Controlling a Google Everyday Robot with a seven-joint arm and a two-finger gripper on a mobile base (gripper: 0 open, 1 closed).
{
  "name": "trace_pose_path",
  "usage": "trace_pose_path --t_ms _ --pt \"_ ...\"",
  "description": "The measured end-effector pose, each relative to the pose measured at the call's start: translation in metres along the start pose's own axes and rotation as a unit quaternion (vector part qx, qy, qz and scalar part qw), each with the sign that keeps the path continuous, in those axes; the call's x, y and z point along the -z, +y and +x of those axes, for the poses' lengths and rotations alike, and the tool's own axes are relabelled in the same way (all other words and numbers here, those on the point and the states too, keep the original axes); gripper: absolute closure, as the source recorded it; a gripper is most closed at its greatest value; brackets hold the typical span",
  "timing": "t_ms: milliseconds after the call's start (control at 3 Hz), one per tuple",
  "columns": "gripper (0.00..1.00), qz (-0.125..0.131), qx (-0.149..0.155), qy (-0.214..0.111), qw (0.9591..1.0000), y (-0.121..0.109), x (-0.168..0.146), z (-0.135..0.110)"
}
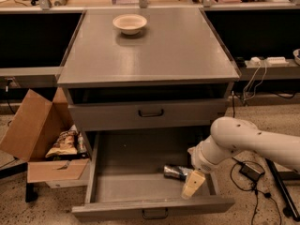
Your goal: Pick redbull can from middle drawer and place on counter
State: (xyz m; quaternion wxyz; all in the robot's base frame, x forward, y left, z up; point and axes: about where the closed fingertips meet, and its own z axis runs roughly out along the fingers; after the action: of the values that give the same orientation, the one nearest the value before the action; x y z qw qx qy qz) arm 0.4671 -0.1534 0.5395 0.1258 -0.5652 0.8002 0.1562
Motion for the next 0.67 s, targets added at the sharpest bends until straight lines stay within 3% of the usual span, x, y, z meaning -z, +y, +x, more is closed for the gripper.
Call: trace_pose_path --t_ms 333,667 --pt "0.00 0.000 -0.001 0.003 1.0000 -0.003 -0.006 0.002" --pt "0.00 0.000 -0.010 0.024 0.9997 -0.025 -0.039 0.016"
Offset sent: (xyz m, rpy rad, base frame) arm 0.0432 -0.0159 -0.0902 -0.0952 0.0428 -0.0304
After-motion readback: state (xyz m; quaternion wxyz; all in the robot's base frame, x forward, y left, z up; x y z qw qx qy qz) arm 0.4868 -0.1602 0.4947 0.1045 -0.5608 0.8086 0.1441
